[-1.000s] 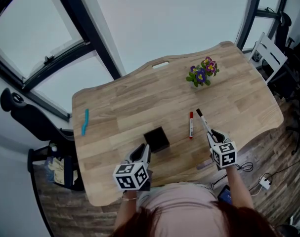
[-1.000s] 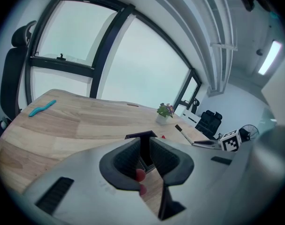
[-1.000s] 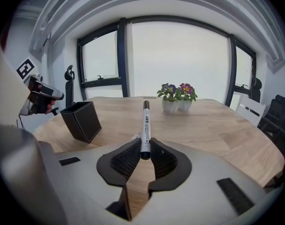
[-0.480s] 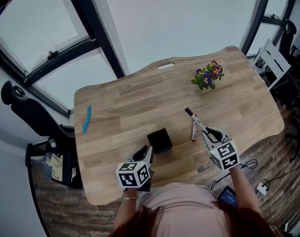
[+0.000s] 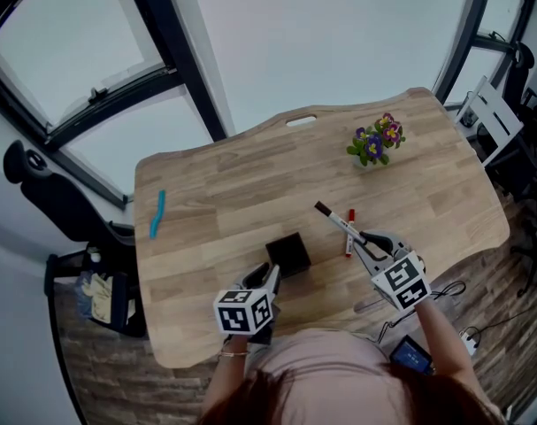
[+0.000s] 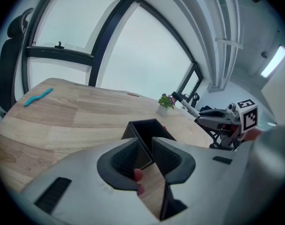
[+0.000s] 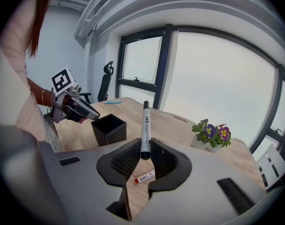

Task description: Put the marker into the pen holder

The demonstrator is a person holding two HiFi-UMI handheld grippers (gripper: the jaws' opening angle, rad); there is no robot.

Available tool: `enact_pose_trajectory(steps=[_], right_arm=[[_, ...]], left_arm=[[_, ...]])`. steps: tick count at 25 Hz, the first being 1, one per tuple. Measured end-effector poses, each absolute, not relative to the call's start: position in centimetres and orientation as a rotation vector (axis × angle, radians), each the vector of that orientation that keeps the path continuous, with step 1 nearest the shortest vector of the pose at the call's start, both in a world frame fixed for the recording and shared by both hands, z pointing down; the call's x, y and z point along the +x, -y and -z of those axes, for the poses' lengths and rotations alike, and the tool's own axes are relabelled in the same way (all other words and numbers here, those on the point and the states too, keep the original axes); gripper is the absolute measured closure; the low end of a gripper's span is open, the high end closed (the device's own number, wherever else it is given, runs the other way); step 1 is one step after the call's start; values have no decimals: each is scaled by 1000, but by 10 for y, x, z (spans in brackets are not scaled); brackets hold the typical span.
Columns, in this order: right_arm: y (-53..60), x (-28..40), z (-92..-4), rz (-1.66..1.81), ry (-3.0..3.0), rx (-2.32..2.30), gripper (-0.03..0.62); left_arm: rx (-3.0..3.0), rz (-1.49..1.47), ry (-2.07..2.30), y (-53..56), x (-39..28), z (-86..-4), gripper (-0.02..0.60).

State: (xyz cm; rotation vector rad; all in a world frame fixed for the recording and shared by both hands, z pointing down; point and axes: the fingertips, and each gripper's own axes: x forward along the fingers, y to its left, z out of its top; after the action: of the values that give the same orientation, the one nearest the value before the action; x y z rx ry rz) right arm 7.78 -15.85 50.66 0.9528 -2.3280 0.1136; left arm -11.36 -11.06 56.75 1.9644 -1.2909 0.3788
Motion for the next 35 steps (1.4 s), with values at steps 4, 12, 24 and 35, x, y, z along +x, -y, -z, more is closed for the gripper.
enact_pose_trajectory(steps=[4, 12, 24, 35], right_arm=[[154, 67, -504, -86, 2327, 869, 534], [141, 45, -509, -43, 2273, 676, 534], [128, 24, -518, 1, 2188, 471, 534], [121, 12, -528, 66, 2058, 315, 534]], left_arm=[[1959, -389, 1271, 110, -110, -572, 497], [1954, -401, 1284, 110, -109, -576, 493], [1951, -383, 1286, 109, -109, -578, 483], [1953, -373, 1282, 108, -109, -578, 483]])
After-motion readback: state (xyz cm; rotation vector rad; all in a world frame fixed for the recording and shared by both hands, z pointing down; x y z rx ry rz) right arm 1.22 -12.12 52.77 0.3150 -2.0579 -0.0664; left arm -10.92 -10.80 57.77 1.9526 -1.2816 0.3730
